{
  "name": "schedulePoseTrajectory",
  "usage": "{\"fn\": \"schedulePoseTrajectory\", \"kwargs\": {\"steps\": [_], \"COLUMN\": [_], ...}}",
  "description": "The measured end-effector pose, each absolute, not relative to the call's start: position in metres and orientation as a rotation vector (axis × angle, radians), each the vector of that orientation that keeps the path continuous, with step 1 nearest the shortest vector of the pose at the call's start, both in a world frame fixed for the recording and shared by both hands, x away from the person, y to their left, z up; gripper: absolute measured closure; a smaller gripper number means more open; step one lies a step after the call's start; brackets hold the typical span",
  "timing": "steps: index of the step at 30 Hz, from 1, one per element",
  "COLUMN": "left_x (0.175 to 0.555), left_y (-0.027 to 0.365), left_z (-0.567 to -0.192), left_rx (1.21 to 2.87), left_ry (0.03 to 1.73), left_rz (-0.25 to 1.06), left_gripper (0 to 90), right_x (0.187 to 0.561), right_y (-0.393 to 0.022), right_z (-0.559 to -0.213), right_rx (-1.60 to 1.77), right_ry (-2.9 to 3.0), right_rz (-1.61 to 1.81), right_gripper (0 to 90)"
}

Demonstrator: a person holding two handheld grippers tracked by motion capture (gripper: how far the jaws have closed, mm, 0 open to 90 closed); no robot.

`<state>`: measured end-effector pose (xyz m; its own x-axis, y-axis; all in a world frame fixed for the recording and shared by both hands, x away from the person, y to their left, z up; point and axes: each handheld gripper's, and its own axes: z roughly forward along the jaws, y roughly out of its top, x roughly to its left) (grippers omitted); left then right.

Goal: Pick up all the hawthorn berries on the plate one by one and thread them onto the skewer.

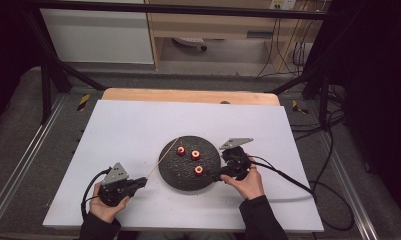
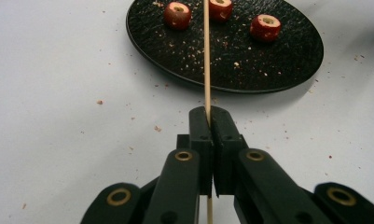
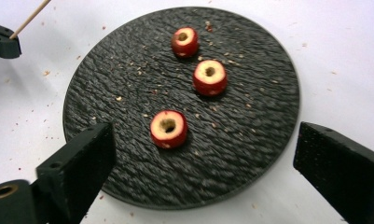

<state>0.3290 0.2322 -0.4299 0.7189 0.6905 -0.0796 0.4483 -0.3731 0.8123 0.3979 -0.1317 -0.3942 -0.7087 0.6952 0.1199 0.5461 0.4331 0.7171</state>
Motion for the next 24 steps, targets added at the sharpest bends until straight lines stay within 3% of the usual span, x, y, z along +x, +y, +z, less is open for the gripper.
{"fn": "schedulePoseTrajectory", "kwargs": {"steps": [10,24], "left_x": [0.33,0.331], "left_y": [0.23,0.229], "left_z": [-0.43,-0.43], "left_rx": [2.034,2.045], "left_ry": [0.866,0.866], "left_rz": [0.342,0.338], "left_gripper": [88.1,88.1], "right_x": [0.414,0.429], "right_y": [-0.096,-0.076], "right_z": [-0.393,-0.404], "right_rx": [0.985,0.976], "right_ry": [2.654,2.809], "right_rz": [0.941,0.791], "right_gripper": [20.5,43.9]}}
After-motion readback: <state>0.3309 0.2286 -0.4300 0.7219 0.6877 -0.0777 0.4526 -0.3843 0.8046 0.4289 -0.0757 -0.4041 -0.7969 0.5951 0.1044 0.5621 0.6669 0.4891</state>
